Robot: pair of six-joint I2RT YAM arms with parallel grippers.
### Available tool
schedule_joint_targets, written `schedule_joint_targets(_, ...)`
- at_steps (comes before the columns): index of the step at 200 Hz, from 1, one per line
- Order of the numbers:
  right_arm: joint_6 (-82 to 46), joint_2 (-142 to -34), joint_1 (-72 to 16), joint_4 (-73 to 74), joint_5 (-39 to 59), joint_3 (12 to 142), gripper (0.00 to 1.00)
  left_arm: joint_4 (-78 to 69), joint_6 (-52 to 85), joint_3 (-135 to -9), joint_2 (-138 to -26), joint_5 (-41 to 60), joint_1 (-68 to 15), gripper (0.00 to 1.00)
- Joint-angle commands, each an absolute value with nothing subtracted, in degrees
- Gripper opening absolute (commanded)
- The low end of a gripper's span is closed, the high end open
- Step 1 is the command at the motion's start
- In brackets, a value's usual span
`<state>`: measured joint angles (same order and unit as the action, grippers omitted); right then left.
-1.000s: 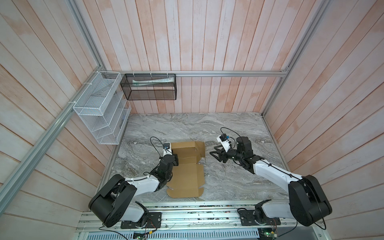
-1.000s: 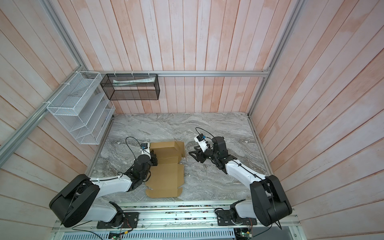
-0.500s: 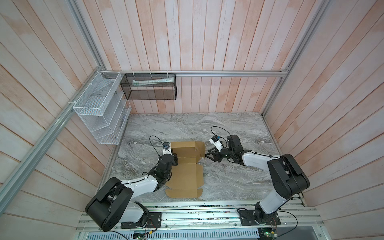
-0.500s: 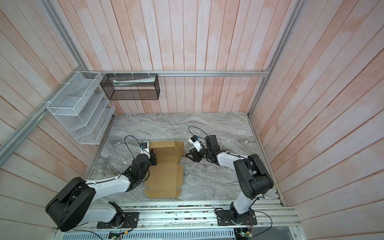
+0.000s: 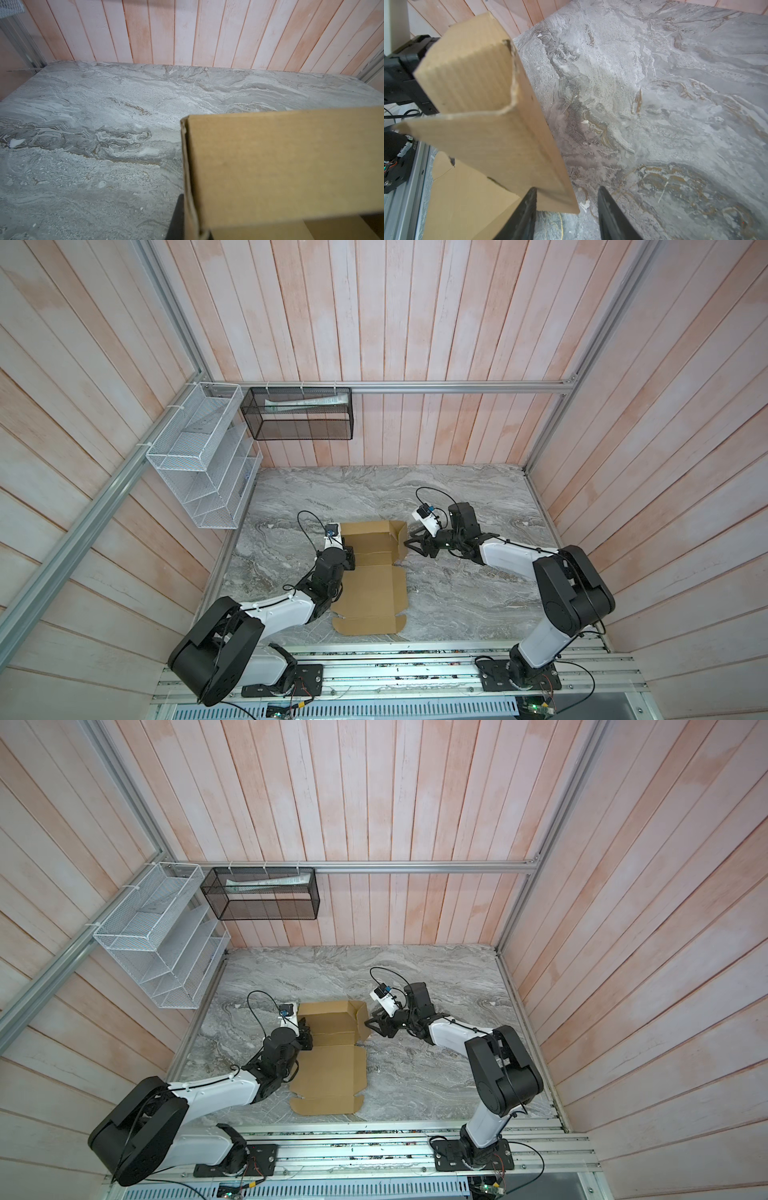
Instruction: Fold the paper box
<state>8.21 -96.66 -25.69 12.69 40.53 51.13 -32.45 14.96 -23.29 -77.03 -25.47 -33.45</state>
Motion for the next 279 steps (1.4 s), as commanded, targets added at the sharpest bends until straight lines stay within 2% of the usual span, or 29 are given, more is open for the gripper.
schedule_joint_targets(1,9.3,-98.2,-26.9,11.0,41.6,53.2,0.47,-32.5,14.4,-23.9,-76.5,-23.7,-33.3,0.00)
schedule_joint_targets(70,7.6,-98.6,-30.7,11.8,40.0,53.1,0.40,-32.1,15.1,-24.4,-77.2,-23.5,-33.3,0.00)
schedule_joint_targets(121,3.7,-98.1,-33.8,13.5,35.2,52.5,0.39,-31.6,16.1,-24.7,-77.2,-23.5,-33.2,0.00)
schedule_joint_targets(166,-0.6,-98.1,-39.9,14.7,20.8,52.7,0.38,-30.8,17.1,-25.5,-78.2,-24.2,-33.3,0.00)
schedule_joint_targets(204,-5.3,-98.6,-43.6,17.9,12.7,52.7,0.36,-31.1,17.6,-25.6,-79.0,-24.1,-33.4,0.00)
schedule_joint_targets(238,-8.2,-99.3,-47.7,20.3,0.0,52.9,0.36,-31.4,17.8,-25.3,-78.9,-24.0,-33.4,0.00)
schedule_joint_targets(279,-12.5,-100.0,-50.0,22.4,-10.0,52.9,0.36,-31.9,18.2,-24.9,-78.8,-23.8,-33.4,0.00)
